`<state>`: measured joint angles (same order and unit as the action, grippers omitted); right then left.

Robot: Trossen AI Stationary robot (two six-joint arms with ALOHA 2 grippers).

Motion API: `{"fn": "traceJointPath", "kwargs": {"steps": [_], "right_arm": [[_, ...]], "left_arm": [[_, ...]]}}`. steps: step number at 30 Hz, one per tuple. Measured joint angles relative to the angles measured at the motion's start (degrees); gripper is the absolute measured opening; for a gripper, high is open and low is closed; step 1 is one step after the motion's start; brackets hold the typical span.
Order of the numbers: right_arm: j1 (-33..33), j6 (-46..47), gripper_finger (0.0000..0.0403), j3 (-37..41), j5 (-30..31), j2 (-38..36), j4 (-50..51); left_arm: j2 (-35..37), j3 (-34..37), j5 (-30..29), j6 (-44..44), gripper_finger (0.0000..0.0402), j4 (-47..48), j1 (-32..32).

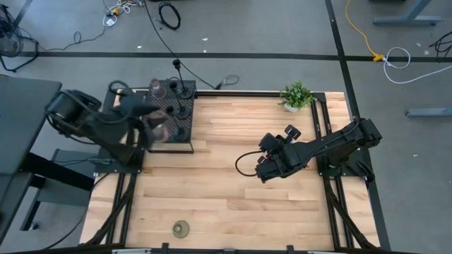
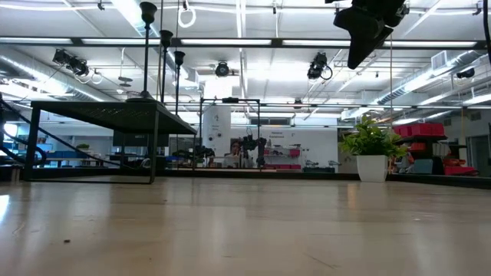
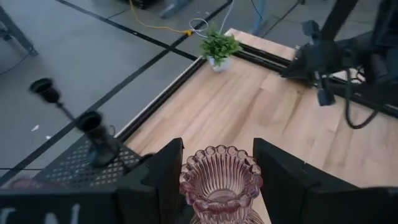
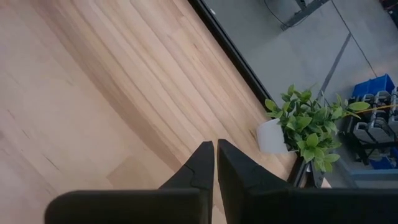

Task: Pick & Place candle stick holders
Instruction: Align the pink candle holder with the other pink candle holder on the shelf

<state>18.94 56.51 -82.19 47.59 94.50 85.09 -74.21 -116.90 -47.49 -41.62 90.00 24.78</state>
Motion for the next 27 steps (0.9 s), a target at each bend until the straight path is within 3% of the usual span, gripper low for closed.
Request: {"fn": "traceJointPath", "kwargs": {"steps": [11,17,27], "right_arm": [[0.00,0.06,0.0022,0.00,0.00,0.00,-0.10],[0.00,0.05,0.0022,-0.01,0.79,0.00,-2.25],[-0.50,-0.21,0.0022,0.00,2.91,0.00,-5.26]], "left_arm": [[18.67,23.80,-4.80,-9.46,0.0176,0.09,1.26],[26.97,37.37,-12.49,-10.75,0.0176,-0.18,1.24],[35.81,59.59,-25.26,-20.46,0.0176,-3.72,1.22]]}}
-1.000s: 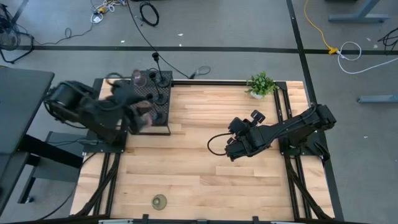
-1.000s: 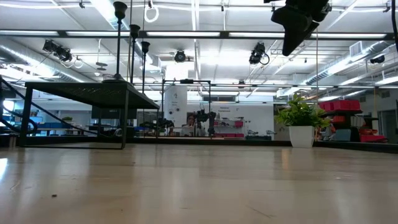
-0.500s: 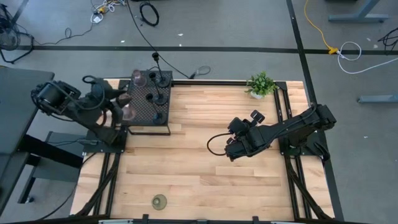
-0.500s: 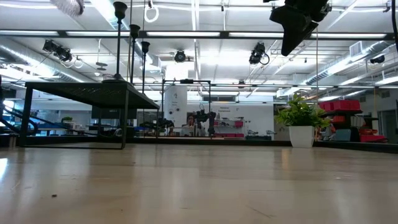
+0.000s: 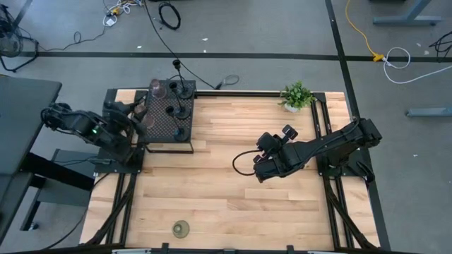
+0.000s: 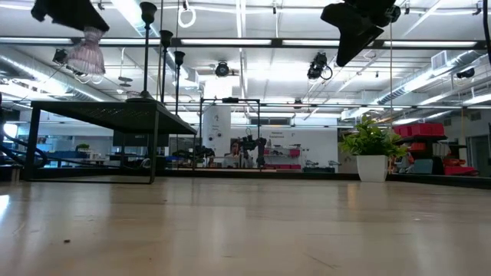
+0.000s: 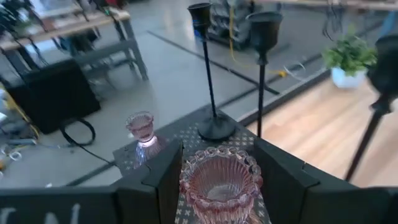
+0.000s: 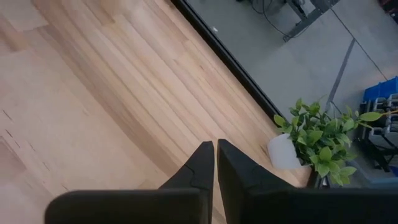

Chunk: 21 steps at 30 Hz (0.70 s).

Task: Pick & Place candle stick holders
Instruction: Align the pink candle holder with the other pink candle holder on the shelf

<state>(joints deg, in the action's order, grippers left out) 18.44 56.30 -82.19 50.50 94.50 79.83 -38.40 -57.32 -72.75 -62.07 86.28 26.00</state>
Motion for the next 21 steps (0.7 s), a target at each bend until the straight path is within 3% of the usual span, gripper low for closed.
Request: {"fn": "traceJointPath", "kwargs": {"steps": [11,21], "right_arm": [[-0.02,-0.53,0.0022,0.00,0.06,0.00,-1.61],[-0.03,-1.78,0.0022,0.00,0.08,0.00,-3.49]], "left_arm": [[1.45,16.86,-10.89,-5.33,0.0176,-7.09,-0.17],[1.38,20.50,-12.76,-14.15,0.0176,-9.60,-4.75]]}}
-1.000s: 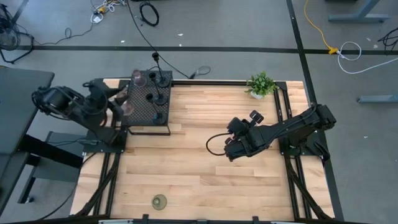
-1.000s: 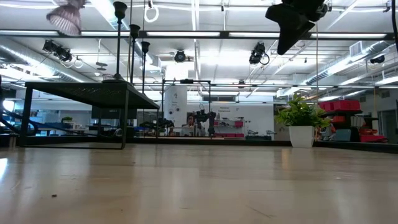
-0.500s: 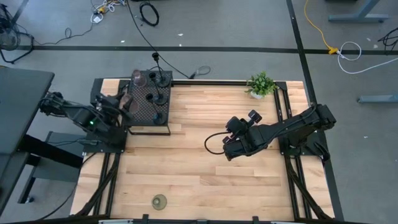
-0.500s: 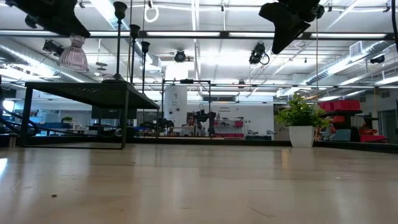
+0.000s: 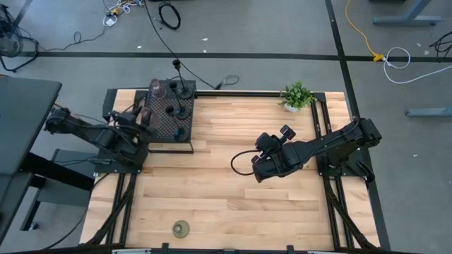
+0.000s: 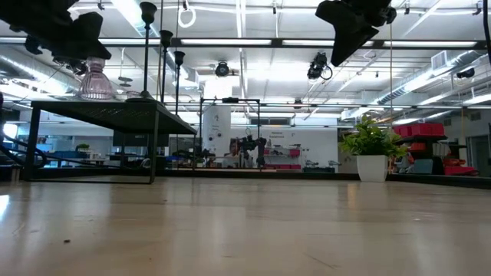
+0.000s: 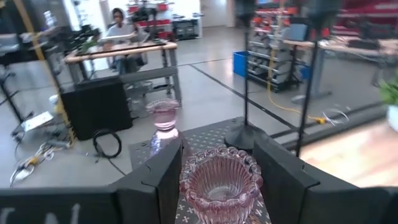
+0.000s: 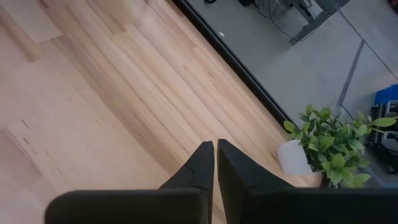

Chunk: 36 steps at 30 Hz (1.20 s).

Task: Pick & Place candle stick holders
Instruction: Align the pink candle holder with the other pink candle holder on the shelf

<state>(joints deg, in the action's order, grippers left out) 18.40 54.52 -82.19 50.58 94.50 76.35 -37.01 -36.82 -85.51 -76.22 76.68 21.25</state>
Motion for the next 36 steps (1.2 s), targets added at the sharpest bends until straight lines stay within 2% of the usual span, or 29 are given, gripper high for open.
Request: {"fn": "traceJointPath", "kwargs": {"steps": [11,17,36], "right_arm": [[-1.05,-3.07,0.0022,0.00,0.27,0.00,-2.02],[-1.13,-3.61,0.0022,0.00,1.34,0.00,-2.14],[-1.10,-4.26,0.0022,0.00,1.30,0.00,-2.26]], "left_arm": [[-1.05,0.00,1.22,2.40,0.0176,-8.56,-10.67],[-4.89,-0.02,1.75,4.81,0.0176,-10.68,-14.70],[-15.19,-0.02,2.42,4.50,0.0176,-16.35,-22.48]]}}
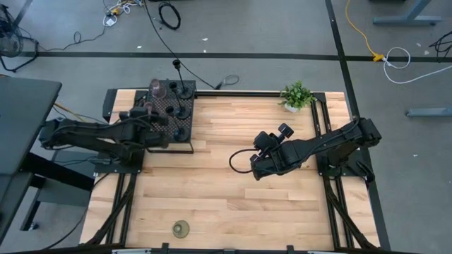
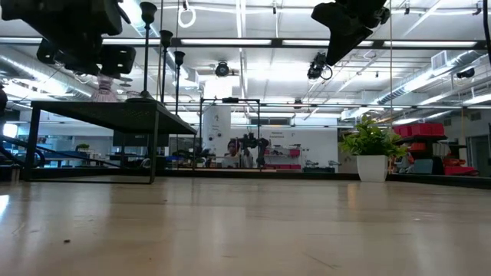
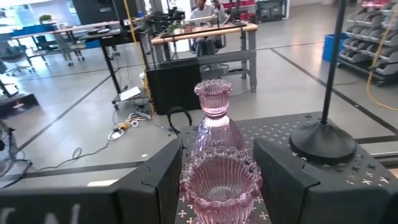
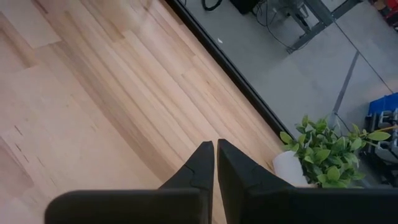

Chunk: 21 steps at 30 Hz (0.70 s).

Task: Pick & Place candle stick holders
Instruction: Align the pink candle holder with the other pink candle holder on the shelf

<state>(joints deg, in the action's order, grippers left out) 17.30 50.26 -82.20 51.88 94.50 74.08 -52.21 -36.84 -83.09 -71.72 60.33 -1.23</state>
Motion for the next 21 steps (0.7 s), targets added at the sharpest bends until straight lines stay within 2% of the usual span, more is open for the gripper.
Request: {"fn": "traceJointPath", "kwargs": {"steps": [9,21], "right_arm": [[0.02,-0.22,0.0022,-0.02,0.00,0.00,0.00],[0.02,-0.42,0.0022,0.00,0.06,0.00,-0.45]], "left_arm": [[-4.56,0.00,-0.02,1.00,0.0176,-3.24,-3.57],[-5.58,-0.02,0.27,2.70,0.0177,-6.22,-5.49]]}}
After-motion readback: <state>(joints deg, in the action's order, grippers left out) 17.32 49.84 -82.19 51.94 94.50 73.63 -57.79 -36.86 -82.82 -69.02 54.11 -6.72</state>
